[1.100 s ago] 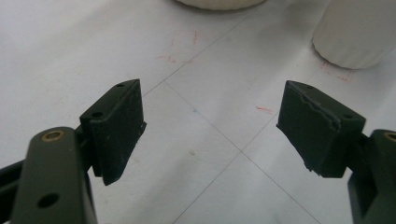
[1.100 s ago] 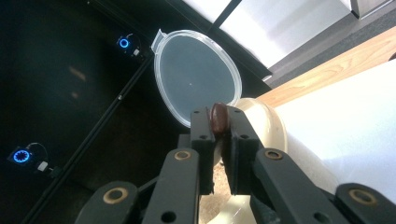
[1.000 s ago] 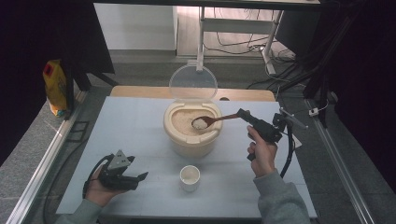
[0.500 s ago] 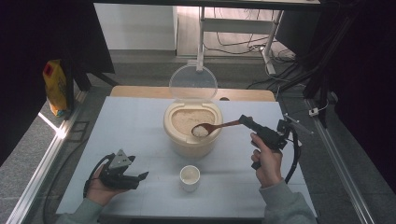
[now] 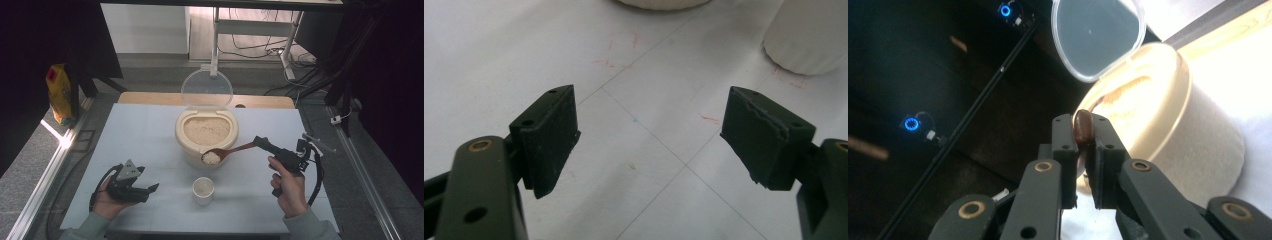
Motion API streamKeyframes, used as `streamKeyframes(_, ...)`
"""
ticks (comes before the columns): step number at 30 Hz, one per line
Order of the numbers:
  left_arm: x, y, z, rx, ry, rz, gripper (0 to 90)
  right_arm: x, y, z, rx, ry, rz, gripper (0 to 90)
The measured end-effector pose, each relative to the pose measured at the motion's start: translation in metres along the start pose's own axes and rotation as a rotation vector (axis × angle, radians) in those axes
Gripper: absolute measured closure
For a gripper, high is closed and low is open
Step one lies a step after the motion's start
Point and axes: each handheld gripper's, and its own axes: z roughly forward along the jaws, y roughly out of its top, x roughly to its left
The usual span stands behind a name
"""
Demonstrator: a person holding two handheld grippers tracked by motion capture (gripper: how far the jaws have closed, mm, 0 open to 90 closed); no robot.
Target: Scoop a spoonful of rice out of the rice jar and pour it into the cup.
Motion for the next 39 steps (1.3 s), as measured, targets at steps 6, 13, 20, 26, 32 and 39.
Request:
streamKeyframes(6,0.0,0.0,0.0,0.002,0.0,0.002,22.1,-0.007,-0.011,-0.002,0.038,-0.012,0.007,82.9)
streamKeyframes(13,0.0,0.0,0.001,0.006,0.0,0.0,22.0,-0.018,-0.018,-0.002,0.074,-0.041,0.005,82.9)
streamKeyframes(20,0.0,-0.001,0.001,0.006,0.0,-0.001,22.0,-0.021,-0.024,0.003,0.12,-0.078,-0.039,82.8)
streamKeyframes(26,0.001,-0.001,0.001,0.007,0.0,-0.001,22.0,-0.015,-0.029,0.012,0.163,-0.105,-0.116,82.8)
streamKeyframes(32,0.001,-0.001,0.001,0.006,-0.001,0.0,22.0,-0.005,-0.033,0.021,0.197,-0.125,-0.214,82.8)
streamKeyframes(39,0.001,-0.001,0.001,0.007,0.0,0.0,22.0,0.008,-0.036,0.026,0.21,-0.138,-0.313,82.8)
